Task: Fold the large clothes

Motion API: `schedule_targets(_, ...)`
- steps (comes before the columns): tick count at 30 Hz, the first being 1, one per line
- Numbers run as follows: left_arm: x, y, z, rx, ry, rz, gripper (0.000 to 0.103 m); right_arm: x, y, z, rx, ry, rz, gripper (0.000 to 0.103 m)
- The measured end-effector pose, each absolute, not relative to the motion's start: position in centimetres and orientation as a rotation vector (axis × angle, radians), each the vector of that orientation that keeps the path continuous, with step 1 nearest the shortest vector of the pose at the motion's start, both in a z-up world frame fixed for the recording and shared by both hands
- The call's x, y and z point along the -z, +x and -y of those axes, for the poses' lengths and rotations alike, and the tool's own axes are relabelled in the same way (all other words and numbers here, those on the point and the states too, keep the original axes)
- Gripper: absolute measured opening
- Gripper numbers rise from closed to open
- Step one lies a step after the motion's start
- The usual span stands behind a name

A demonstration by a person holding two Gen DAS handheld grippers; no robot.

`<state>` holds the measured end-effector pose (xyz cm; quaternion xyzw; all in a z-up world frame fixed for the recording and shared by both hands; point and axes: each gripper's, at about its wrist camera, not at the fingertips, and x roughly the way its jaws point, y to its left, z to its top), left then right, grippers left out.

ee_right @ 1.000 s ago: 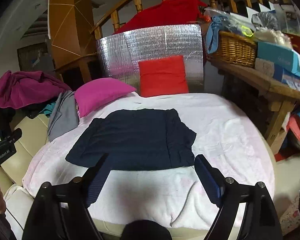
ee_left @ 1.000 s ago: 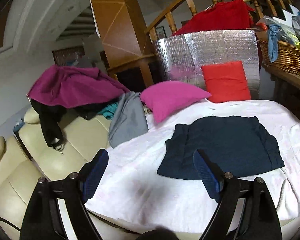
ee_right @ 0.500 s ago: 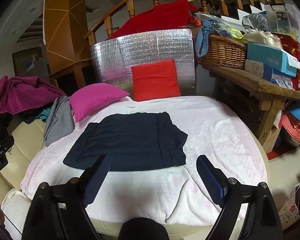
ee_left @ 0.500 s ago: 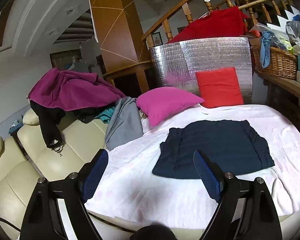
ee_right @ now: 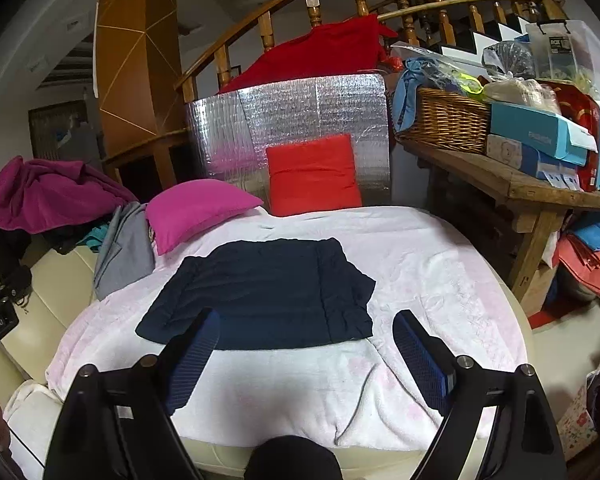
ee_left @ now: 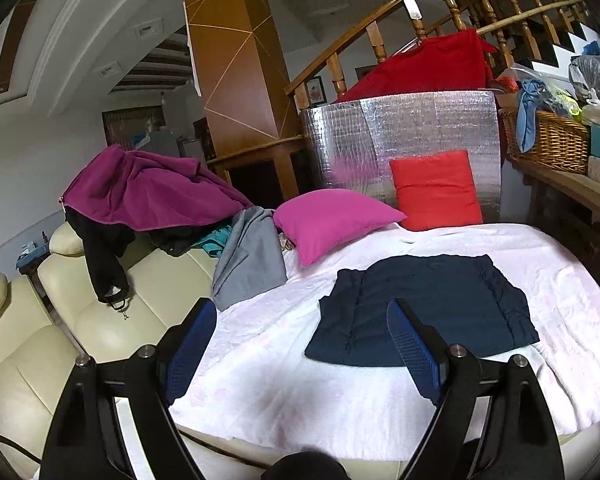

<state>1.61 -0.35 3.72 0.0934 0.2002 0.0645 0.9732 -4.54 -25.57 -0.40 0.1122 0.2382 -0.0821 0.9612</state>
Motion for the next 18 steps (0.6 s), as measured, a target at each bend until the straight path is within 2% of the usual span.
schedule_targets(18,-4.0,1.1,-0.5,-0.147,0.176,-0.386,0.088,0.8,-4.8,24.3,0.138,0.217,-0.502,0.09)
